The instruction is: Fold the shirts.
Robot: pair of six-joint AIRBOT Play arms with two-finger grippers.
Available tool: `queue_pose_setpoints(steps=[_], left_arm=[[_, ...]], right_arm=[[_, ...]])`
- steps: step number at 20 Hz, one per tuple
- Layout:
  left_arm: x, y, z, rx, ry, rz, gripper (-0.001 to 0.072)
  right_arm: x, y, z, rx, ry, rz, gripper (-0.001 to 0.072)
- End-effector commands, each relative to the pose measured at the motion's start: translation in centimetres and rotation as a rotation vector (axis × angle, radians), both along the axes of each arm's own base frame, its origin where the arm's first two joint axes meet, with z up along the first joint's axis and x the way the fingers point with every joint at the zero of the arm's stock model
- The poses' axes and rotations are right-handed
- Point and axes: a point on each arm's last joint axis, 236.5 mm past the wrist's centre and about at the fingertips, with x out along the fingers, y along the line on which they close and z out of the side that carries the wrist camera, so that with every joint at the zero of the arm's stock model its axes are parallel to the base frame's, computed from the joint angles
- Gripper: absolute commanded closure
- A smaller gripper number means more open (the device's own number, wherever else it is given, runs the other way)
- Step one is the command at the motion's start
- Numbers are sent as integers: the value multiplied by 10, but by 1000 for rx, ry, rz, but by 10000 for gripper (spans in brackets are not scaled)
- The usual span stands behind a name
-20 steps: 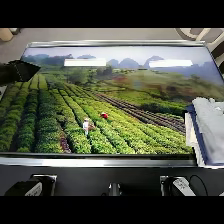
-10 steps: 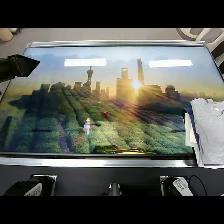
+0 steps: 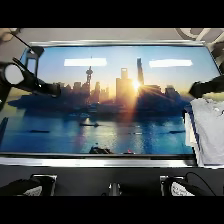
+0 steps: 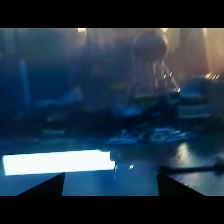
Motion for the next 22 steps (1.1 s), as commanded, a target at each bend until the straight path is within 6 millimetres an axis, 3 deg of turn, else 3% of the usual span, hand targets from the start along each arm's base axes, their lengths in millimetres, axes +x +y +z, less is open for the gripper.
queue_pose_setpoints(steps=[1,4,22], left_arm=[[-29,15,-42,100,158,35,-13],[-29,14,-43,101,159,33,-13],[-29,14,-43,100,160,33,-13]], right_arm=[[-23,72,-52,-2,243,202,23],[-23,82,-56,-8,255,230,23],[-22,78,-57,-20,254,225,24]])
